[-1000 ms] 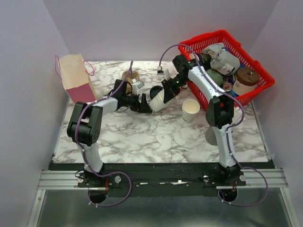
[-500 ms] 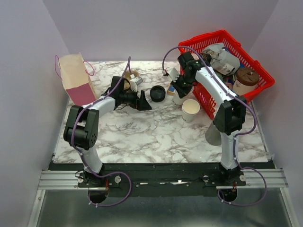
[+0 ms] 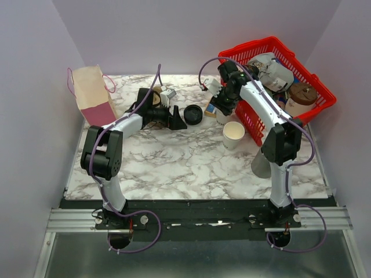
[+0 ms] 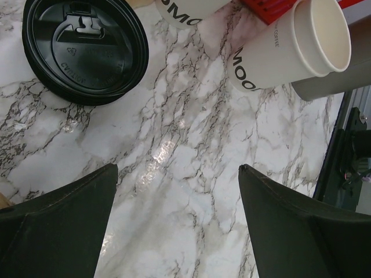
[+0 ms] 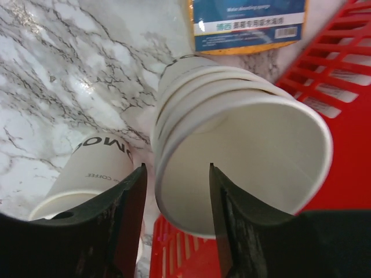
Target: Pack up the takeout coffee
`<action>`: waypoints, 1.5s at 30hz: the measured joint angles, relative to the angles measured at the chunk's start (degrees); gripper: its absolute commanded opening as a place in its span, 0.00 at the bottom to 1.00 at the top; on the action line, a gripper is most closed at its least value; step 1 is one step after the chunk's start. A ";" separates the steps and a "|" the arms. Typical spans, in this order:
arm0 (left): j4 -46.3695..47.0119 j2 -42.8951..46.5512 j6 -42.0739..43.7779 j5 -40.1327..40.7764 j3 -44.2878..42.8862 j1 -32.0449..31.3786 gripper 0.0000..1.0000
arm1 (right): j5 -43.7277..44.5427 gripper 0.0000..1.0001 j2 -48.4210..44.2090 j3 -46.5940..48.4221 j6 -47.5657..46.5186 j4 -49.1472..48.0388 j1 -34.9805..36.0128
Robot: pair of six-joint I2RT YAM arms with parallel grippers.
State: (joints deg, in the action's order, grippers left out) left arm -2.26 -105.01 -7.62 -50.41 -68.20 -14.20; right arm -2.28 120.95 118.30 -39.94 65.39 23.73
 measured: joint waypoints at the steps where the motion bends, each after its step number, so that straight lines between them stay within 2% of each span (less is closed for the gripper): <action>1: -0.22 0.00 0.09 -0.02 -0.04 0.00 0.95 | 0.13 0.61 -0.02 0.85 0.09 0.22 0.00; 7: -1.20 0.00 0.63 -0.42 -0.28 0.00 0.95 | 0.55 0.62 -1.22 6.32 1.38 1.62 0.00; 11: -2.01 0.00 0.85 -0.46 -1.20 0.00 0.96 | 0.07 0.59 -4.98 5.44 1.95 2.40 0.00; 15: -2.75 0.24 0.61 -0.31 -1.70 0.00 0.96 | -3.34 0.57 -15.17 -5.22 1.14 1.64 -0.07; 22: -3.04 2.49 -3.48 -0.20 -3.96 0.00 0.95 | -17.11 0.52 -32.65 -27.82 -7.08 3.06 0.22; 31: -1.68 6.36 -6.45 -0.17 -3.34 0.00 0.94 | -18.58 0.50 -32.26 -35.04 -10.56 0.92 0.59; 45: -1.75 9.51 -6.58 0.35 0.46 0.00 0.93 | -16.52 0.43 -27.69 -36.15 -12.09 -3.98 0.59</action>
State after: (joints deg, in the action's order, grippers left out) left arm -4.01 -95.50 -14.20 -50.06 -67.75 -14.20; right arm -18.81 93.25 82.15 -52.03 61.41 24.32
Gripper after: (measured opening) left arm 0.935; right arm 0.465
